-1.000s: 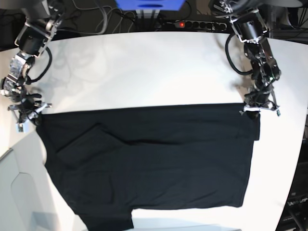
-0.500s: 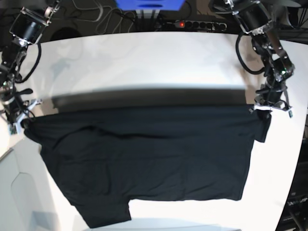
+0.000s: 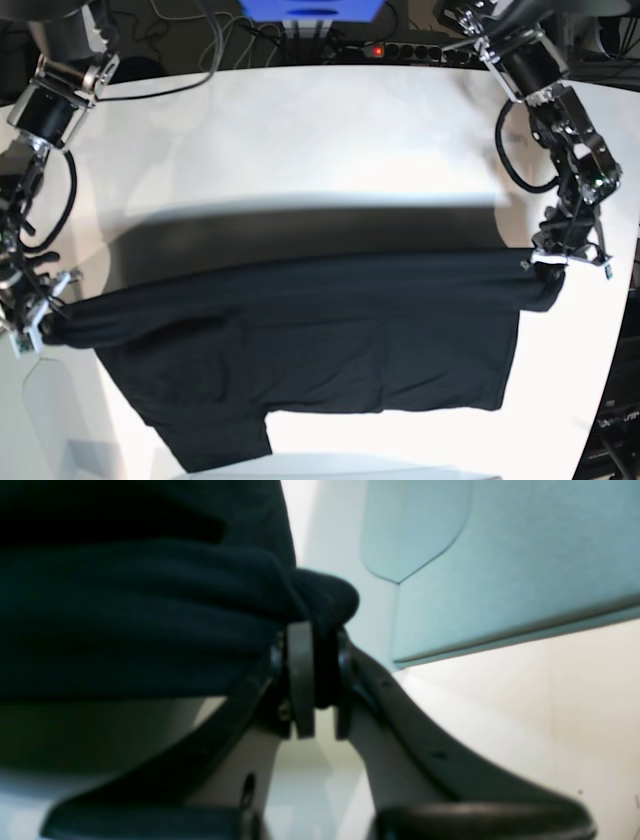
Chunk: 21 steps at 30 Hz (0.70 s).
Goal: Fold the T-shirt properly
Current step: 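Drag the held shoulder edge back toward the robot with both grippers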
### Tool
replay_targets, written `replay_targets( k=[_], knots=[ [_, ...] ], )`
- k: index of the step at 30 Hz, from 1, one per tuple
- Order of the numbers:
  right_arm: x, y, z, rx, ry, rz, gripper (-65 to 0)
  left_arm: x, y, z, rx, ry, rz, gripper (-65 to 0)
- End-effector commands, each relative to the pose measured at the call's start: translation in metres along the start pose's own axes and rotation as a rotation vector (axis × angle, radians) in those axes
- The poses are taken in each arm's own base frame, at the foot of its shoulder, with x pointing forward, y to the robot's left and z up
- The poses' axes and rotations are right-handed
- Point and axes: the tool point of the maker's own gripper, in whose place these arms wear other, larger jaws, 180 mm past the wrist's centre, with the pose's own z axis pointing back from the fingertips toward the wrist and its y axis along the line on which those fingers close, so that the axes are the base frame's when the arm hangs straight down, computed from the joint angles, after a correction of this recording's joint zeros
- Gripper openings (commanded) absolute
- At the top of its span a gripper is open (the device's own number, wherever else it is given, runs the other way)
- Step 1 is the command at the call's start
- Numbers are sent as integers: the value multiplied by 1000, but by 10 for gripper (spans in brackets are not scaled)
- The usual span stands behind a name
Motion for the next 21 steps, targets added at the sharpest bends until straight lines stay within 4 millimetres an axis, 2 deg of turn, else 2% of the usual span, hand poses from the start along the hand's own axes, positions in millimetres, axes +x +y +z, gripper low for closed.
replay_targets(
  k=[1, 7, 12, 18, 21],
  knots=[
    [-5, -17, 10, -53, 5, 7, -650, 8, 8, 7, 20, -30, -14, -650],
    [-66, -5, 27, -46, 120, 15, -650, -33, 32, 19, 67, 58, -40, -650],
    [-126, 14, 45, -15, 241, -9, -650, -62, 45, 43, 99, 114, -87, -650],
    [-171, 21, 67, -12, 283, -38, -650, -92, 56, 72, 126, 177, -132, -650],
    [-194, 29, 80, 11, 326, -29, -650, -105, 69, 92, 162, 211, -147, -650]
  ],
)
